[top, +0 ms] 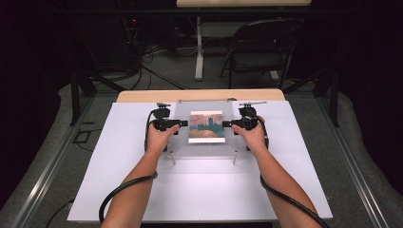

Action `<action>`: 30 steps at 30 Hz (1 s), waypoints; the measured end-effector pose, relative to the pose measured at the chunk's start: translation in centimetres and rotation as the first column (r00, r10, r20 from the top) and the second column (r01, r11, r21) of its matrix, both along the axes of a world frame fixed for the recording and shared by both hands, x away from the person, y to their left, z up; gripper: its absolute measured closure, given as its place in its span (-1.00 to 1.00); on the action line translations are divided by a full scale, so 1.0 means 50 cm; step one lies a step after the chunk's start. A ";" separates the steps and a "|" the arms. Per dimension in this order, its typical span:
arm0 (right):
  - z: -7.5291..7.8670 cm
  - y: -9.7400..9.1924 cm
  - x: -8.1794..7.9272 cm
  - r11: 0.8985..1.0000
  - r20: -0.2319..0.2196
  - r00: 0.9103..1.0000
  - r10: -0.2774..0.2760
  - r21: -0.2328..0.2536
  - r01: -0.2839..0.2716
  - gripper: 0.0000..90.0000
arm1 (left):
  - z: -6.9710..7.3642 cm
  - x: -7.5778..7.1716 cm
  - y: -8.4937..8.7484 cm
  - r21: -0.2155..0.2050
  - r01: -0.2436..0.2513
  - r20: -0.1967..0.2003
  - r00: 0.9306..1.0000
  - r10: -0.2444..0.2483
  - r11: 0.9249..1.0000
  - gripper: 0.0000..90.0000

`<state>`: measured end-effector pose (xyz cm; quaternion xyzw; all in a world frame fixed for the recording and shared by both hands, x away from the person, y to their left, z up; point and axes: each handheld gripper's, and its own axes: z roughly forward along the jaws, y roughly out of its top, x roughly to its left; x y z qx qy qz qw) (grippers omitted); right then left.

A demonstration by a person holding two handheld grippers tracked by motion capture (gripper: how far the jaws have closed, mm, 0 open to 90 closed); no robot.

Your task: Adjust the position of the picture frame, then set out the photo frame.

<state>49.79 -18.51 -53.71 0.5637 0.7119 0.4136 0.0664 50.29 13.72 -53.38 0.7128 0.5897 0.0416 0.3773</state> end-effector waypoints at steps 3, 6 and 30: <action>0.002 0.003 0.002 1.000 -0.012 1.000 -0.007 -0.007 0.007 -0.36 | 0.002 0.002 -0.002 0.000 -0.009 -0.015 1.000 0.009 1.000 -0.43; 0.002 0.006 0.003 1.000 -0.016 1.000 -0.017 -0.007 0.017 -0.37 | 0.000 0.006 0.001 -0.017 -0.012 -0.038 0.999 0.011 1.000 -0.44; -0.003 0.006 0.011 0.999 -0.069 0.997 -0.030 0.038 0.032 -0.39 | -0.005 0.017 0.003 -0.067 -0.012 -0.077 0.997 0.007 0.998 -0.42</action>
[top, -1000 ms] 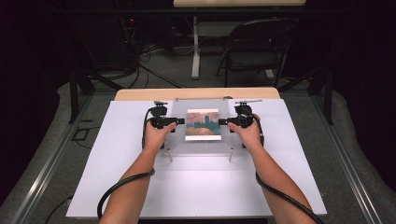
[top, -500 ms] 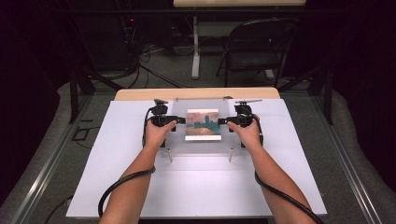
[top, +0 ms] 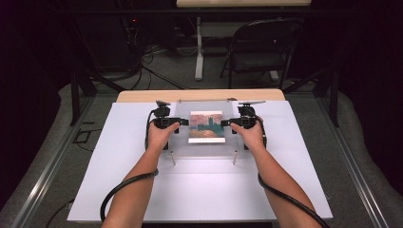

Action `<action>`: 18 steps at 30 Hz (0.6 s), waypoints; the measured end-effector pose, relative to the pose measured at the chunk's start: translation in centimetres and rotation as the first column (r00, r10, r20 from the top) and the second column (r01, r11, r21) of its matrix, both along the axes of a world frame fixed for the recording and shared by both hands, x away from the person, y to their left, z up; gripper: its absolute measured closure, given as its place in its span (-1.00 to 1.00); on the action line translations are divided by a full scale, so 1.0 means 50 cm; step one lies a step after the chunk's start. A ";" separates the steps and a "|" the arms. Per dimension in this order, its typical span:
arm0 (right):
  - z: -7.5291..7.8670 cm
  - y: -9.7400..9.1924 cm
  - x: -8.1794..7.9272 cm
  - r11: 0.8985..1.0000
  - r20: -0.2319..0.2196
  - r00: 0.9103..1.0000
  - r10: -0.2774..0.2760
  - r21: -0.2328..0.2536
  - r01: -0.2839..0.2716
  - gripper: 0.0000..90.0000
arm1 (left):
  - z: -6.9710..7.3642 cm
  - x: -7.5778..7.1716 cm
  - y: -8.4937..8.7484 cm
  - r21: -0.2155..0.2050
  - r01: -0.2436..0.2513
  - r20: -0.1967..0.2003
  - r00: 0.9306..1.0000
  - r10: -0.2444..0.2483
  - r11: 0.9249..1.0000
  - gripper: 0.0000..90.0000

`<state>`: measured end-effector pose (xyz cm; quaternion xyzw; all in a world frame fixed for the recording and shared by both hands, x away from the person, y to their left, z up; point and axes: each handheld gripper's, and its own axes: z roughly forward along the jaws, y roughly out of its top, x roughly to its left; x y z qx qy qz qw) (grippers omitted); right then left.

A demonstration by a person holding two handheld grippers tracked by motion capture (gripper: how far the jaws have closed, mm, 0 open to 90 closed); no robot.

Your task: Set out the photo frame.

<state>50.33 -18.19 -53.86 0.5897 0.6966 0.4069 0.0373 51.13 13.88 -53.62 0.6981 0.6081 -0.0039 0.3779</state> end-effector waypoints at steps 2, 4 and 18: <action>0.000 0.000 0.000 1.000 0.001 1.000 0.001 -0.002 -0.001 -0.39 | 0.001 0.001 0.000 0.004 0.001 -0.001 1.000 -0.001 1.000 -0.42; 0.000 0.000 0.000 1.000 0.003 1.000 0.000 -0.001 0.000 -0.39 | 0.001 0.001 -0.001 0.006 -0.002 -0.003 1.000 0.002 1.000 -0.42; -0.004 -0.004 0.003 1.000 -0.015 1.000 0.004 0.023 -0.004 -0.38 | -0.004 0.009 0.001 -0.020 0.004 -0.019 1.000 -0.005 1.000 -0.43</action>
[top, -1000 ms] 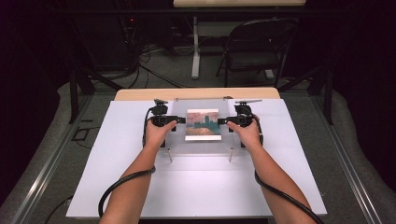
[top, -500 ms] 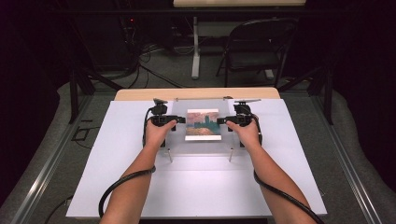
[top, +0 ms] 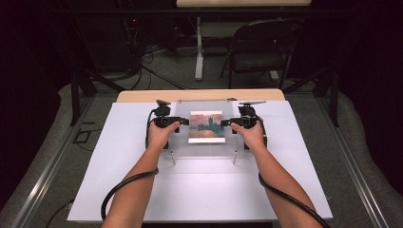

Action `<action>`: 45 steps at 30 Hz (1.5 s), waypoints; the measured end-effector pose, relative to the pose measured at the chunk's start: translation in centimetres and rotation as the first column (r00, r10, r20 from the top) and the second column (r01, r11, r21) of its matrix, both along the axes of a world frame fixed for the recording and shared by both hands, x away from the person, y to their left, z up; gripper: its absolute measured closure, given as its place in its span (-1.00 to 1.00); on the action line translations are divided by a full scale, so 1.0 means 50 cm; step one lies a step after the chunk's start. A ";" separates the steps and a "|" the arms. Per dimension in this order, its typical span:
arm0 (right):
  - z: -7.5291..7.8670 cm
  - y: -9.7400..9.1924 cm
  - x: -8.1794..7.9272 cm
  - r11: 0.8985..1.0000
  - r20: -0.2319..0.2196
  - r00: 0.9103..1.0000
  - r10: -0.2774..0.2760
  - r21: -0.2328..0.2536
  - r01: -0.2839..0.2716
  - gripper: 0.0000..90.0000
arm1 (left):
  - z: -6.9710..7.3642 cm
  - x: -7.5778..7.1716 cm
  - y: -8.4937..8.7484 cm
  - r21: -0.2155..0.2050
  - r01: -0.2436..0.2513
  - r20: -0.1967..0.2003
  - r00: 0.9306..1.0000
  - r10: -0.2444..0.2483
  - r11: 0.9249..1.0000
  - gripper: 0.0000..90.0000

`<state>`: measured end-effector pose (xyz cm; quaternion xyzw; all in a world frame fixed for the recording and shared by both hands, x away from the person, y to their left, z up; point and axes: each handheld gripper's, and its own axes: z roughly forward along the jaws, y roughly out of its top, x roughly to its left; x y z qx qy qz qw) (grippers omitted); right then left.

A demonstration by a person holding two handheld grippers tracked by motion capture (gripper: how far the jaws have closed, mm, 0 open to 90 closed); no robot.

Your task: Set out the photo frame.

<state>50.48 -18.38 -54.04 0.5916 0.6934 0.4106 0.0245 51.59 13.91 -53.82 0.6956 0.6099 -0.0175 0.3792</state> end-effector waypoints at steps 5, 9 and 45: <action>0.000 0.000 0.001 1.000 -0.003 1.000 0.001 0.004 -0.001 -0.37 | 0.002 0.000 -0.001 0.005 -0.003 0.000 1.000 0.003 1.000 -0.42; 0.004 0.002 0.000 1.000 -0.003 1.000 0.002 -0.004 -0.002 -0.36 | 0.003 -0.002 0.000 0.001 -0.007 0.001 1.000 0.007 1.000 -0.40; 0.036 -0.005 -0.026 1.000 0.065 0.998 -0.010 -0.001 0.010 -0.20 | 0.039 -0.021 0.026 -0.062 -0.026 0.028 0.999 0.028 0.998 -0.05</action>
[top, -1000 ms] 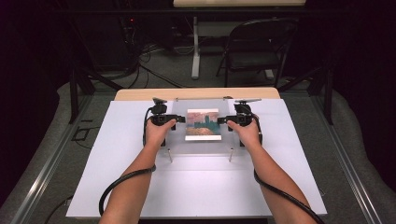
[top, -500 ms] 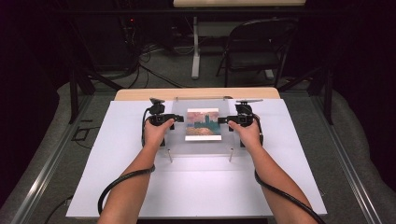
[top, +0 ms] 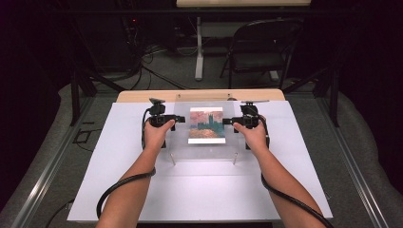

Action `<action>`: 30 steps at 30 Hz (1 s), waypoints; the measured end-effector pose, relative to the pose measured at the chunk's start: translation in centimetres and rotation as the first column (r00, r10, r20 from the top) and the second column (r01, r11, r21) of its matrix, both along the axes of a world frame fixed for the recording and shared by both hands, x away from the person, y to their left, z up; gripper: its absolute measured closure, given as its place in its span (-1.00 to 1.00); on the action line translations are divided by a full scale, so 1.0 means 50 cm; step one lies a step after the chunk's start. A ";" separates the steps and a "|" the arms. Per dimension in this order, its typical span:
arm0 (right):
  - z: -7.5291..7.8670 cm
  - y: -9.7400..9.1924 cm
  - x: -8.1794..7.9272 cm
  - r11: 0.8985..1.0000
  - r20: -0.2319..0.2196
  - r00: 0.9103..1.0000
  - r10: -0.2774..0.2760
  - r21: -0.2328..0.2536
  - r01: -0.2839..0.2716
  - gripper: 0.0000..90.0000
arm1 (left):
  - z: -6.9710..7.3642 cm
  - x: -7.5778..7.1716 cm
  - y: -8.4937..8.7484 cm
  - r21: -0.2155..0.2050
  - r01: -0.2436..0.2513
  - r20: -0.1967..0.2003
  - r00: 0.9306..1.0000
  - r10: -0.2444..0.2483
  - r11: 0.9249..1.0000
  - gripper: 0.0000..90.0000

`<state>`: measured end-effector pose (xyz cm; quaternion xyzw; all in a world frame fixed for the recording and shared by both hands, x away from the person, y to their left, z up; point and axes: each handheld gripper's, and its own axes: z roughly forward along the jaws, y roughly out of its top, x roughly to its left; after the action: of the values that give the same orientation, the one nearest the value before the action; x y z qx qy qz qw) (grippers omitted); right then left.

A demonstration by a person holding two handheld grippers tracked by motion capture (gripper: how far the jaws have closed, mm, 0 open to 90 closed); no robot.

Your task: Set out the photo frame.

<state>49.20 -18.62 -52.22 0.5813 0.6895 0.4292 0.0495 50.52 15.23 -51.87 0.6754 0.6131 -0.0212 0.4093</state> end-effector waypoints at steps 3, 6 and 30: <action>0.005 -0.001 -0.004 1.000 0.014 1.000 0.005 -0.006 -0.005 -0.20 | 0.006 -0.005 0.001 0.001 0.004 0.014 1.000 -0.004 1.000 -0.04; 0.012 -0.001 -0.008 1.000 0.021 1.000 0.013 -0.010 -0.013 -0.19 | 0.012 -0.009 0.003 -0.007 0.001 0.022 1.000 -0.001 1.000 -0.01; 0.073 0.003 -0.055 0.993 0.107 0.992 0.068 -0.098 -0.058 -0.15 | 0.066 -0.057 0.020 -0.006 0.046 0.106 0.993 -0.045 0.999 0.15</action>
<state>46.45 -18.45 -48.55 0.5316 0.7234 0.4286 0.1015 47.69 16.24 -48.57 0.6876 0.5749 0.0025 0.4436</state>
